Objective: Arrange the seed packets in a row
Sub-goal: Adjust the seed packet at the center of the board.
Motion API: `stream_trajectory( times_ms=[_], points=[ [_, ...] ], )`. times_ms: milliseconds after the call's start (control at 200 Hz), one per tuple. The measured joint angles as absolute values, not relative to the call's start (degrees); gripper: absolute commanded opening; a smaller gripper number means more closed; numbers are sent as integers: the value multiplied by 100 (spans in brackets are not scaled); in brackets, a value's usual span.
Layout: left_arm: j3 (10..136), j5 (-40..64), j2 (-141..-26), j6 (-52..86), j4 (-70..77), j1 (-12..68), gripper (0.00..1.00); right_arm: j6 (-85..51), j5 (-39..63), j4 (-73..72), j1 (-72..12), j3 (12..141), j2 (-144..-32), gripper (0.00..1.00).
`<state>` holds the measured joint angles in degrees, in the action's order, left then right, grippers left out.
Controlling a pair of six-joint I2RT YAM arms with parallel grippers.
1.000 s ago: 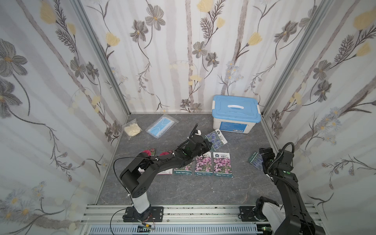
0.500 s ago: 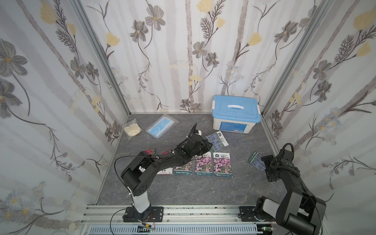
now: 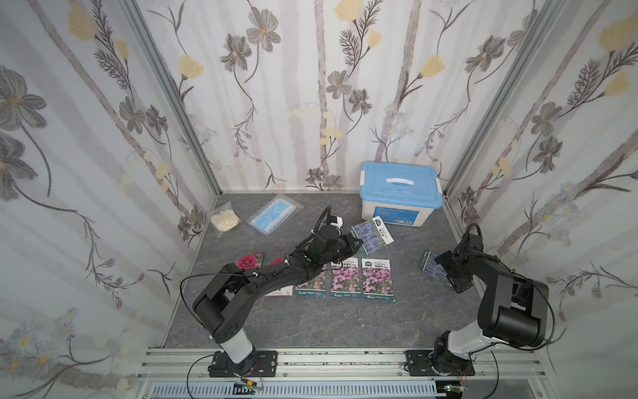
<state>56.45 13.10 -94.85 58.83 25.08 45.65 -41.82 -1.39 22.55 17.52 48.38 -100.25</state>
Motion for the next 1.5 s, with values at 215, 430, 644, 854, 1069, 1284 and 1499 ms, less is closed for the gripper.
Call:
stream_trajectory(
  times_ms=[215,430,644,854,1069,1284,1499],
  points=[
    [5623,1271,-9411,5817,2451,4565,0,-3621,-489,2397,1149,5264,-10436,100],
    [5638,1271,-9470,5763,2421,4565,0,-3159,-880,2731,661,5658,-10844,100],
    [5645,1319,-9489,5717,2373,4565,0,-2961,-1210,2757,344,5892,-11043,100],
    [5673,1358,-9489,5712,2333,4565,0,-2836,-1879,2834,-78,5883,-11017,100],
    [5730,1372,-9419,5697,2222,4567,0,-2762,-2556,3076,-663,5878,-11008,100],
    [5723,1367,-9290,5693,2191,4576,0,-2783,-2611,3354,-729,5290,-10414,100],
    [5760,1369,-9292,5666,2161,4615,0,-3022,-2679,3677,-666,5124,-9526,100]
  ],
)
